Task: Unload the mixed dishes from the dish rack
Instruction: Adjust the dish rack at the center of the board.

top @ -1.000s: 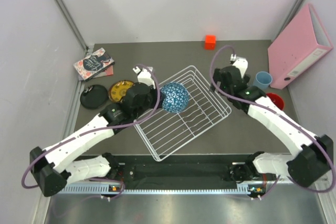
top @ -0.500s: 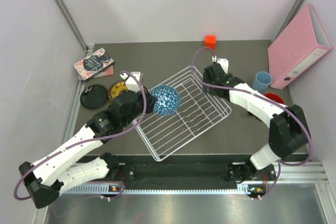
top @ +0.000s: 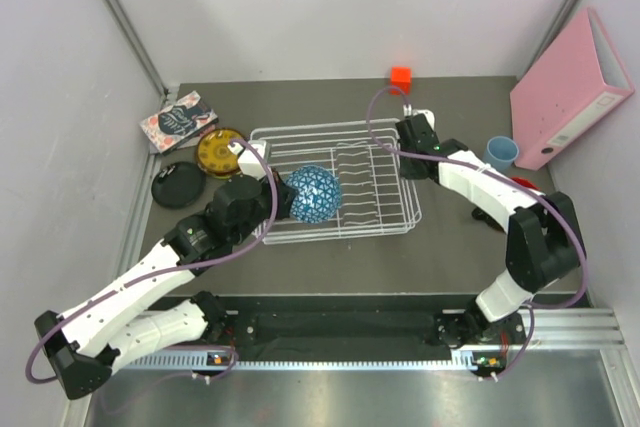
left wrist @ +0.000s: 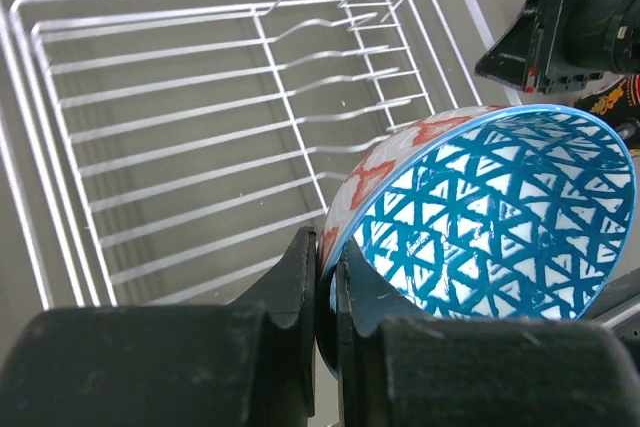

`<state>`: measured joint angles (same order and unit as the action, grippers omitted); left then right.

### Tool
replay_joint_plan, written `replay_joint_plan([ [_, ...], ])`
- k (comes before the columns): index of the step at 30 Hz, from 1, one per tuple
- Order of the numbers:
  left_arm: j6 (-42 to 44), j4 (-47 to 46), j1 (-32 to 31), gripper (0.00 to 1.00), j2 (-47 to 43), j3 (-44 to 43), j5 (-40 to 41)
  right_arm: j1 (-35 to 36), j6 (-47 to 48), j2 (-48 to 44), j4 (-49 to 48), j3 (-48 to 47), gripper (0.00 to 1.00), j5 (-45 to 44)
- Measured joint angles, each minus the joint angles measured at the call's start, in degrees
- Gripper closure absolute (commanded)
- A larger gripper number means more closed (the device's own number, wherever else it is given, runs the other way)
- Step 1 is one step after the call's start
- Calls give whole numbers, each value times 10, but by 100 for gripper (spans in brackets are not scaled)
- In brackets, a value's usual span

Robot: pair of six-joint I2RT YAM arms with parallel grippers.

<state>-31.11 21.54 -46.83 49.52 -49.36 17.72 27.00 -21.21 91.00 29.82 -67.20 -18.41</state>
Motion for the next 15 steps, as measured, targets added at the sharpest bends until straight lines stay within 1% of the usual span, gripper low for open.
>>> replay_joint_plan([
  [8, -2, -1, 0, 100, 17, 0, -6, -42, -16, -17, 5, 16, 100, -15],
  [15, -3, -1, 0, 100, 28, 0, -5, -79, -24, -20, 0, 20, 100, -7],
])
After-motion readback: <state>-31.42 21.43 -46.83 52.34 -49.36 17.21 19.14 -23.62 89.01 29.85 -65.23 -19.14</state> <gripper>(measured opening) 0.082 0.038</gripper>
